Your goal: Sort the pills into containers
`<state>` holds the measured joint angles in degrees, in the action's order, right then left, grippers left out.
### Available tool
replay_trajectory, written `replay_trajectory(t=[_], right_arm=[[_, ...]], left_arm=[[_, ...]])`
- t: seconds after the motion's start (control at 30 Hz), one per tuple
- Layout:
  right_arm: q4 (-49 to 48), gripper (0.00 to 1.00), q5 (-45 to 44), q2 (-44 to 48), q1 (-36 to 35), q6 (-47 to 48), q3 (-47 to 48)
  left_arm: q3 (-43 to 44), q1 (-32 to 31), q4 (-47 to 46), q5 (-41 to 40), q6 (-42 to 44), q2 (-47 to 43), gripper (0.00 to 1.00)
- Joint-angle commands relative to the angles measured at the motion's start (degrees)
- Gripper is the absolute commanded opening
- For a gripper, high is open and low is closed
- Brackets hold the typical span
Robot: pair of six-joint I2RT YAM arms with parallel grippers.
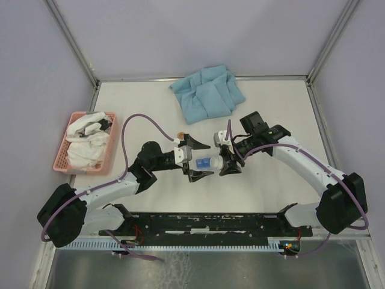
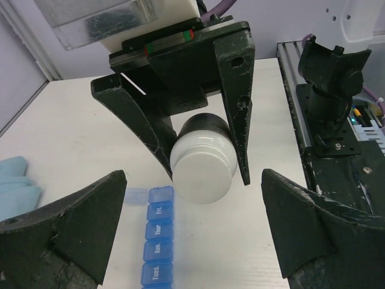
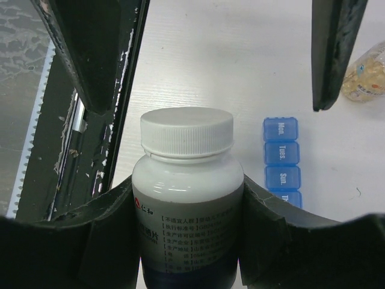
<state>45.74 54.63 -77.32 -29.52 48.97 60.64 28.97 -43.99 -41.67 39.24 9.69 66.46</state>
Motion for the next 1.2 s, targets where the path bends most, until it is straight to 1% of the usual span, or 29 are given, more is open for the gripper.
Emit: replay_trajectory(t=[0.0, 0.13, 0.23, 0.57, 0.8, 1.0, 1.17], right_arm=[[0.56, 0.01, 3.03, 0.79, -0.19, 1.13, 2.56], [0.72, 0.01, 3.15, 0.91, -0.19, 1.22, 2.63], [0.76, 0.01, 3.2, 0.9, -0.16, 1.22, 2.62], [0.79, 0.01, 3.16, 0.7, -0.16, 1.22, 2.64], [0.87, 0.01, 3.07, 0.65, -0.16, 1.22, 2.64], [0.85, 0.01, 3.09, 0.45, -0.12, 1.22, 2.69], [0.85, 0.01, 3.09, 0.49, -0.11, 1.13, 2.73]], left_arm=[[2.32, 0.18, -0.54, 4.52, -0.54, 1.22, 0.99], [2.23, 0.13, -1.58, 4.4, -1.51, 2.22, 0.97], [2.59, 0.13, -1.83, 3.97, -1.61, 2.94, 0.9], [3.82, 0.13, -3.29, 4.06, -5.1, 5.88, 0.76], [3.43, 0.13, -4.71, 3.97, -8.52, 5.25, 0.75], [2.42, 0.13, -5.95, 2.27, -10.57, 3.39, 0.75], [2.49, 0.04, -5.88, 1.76, -11.9, 3.52, 0.73]])
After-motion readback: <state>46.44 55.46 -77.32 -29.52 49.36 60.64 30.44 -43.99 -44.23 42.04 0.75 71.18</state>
